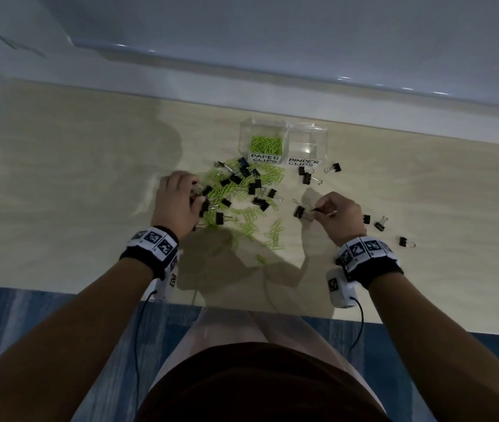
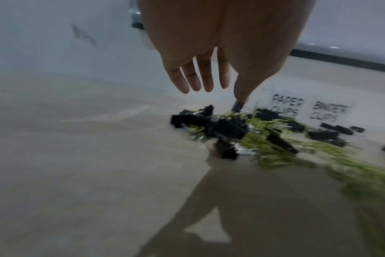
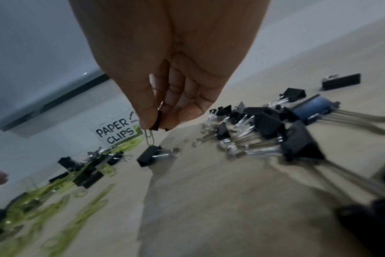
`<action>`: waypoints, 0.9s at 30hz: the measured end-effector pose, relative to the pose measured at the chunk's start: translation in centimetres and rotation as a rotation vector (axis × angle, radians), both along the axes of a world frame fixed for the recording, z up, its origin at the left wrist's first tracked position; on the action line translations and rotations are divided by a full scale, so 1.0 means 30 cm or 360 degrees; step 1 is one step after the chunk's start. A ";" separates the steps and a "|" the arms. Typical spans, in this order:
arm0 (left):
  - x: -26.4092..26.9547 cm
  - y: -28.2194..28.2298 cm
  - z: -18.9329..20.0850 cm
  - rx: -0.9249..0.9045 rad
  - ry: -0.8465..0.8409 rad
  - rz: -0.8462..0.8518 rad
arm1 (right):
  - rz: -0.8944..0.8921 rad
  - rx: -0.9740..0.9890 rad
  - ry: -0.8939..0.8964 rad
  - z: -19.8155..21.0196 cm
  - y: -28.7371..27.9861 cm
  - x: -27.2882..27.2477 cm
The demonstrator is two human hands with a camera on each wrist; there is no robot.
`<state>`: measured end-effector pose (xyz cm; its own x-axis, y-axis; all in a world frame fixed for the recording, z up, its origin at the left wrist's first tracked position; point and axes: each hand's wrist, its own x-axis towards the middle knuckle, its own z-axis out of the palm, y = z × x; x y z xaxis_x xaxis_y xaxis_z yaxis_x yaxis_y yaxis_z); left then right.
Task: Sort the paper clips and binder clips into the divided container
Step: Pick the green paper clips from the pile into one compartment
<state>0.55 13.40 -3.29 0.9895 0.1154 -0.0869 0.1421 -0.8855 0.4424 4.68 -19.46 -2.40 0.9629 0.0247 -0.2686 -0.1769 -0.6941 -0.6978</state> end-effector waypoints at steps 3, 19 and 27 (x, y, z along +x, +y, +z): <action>0.014 -0.137 0.058 -0.0311 0.0086 -0.0174 | 0.0058 0.0170 0.0115 0.015 0.063 -0.005; 0.012 -0.271 0.032 -0.0961 0.0537 -0.0256 | 0.0206 0.0333 0.0407 0.015 0.118 -0.051; 0.065 -0.240 0.000 -0.0144 0.0282 -0.0458 | 0.0092 -0.0456 -0.0176 0.010 -0.031 -0.005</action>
